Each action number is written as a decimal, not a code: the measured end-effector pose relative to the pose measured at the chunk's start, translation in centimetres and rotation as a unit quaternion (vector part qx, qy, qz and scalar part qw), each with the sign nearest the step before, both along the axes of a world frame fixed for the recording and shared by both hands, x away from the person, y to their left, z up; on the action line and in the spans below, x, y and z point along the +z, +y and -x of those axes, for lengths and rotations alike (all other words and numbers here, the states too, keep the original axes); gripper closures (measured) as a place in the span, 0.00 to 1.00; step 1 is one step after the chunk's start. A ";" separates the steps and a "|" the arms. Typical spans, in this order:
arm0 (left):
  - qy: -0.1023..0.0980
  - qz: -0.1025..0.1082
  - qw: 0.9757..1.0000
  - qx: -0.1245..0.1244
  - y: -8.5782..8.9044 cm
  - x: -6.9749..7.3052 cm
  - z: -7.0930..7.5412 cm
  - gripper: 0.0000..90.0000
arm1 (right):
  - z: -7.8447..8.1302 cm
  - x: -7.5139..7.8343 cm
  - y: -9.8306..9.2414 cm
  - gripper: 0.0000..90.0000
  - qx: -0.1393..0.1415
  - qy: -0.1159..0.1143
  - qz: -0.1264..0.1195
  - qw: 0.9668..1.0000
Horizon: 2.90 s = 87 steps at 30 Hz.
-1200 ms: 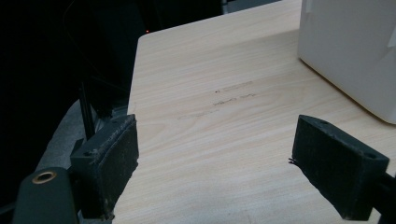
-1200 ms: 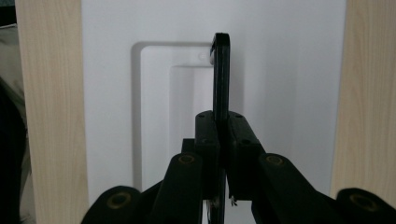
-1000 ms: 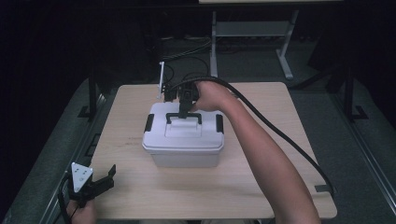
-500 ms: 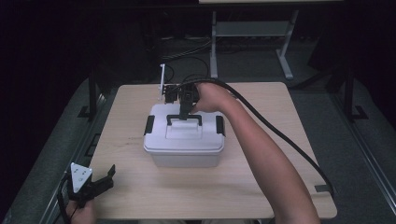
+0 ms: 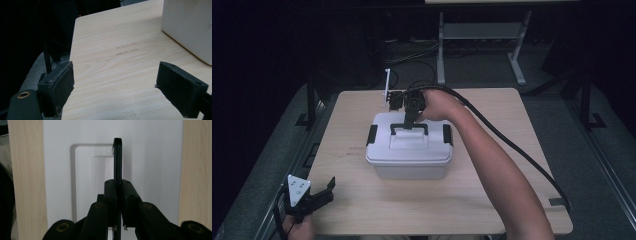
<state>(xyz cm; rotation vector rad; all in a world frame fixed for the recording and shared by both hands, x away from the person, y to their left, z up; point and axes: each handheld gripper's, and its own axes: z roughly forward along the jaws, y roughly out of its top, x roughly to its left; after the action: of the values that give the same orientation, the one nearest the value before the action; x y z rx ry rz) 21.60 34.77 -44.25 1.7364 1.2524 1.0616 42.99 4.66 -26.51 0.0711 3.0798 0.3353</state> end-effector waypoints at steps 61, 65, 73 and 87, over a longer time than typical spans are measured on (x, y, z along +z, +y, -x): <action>0.001 -0.008 1.000 -0.006 -0.3 0.1 0.1 0.16 | 1.7 1.9 -8.4 0.64 -0.060 -0.004 -0.051 0.997; 0.000 -0.007 1.000 -0.006 -0.4 0.1 0.1 0.16 | 1.8 2.1 -9.3 0.63 -0.068 -0.006 -0.048 0.997; 0.000 -0.007 1.000 -0.006 -0.4 0.1 0.1 0.16 | 1.9 1.8 -10.5 0.61 -0.080 -0.007 -0.048 0.996; 0.001 -0.013 1.000 -0.010 -0.6 0.1 0.0 0.16 | 2.1 0.7 -12.9 0.54 -0.105 -0.009 -0.046 0.993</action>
<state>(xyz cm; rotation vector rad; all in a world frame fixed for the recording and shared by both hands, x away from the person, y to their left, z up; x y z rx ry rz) 21.55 34.21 -44.20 1.7671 1.2260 1.0695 40.92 -8.28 -25.86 0.3906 2.9999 0.4626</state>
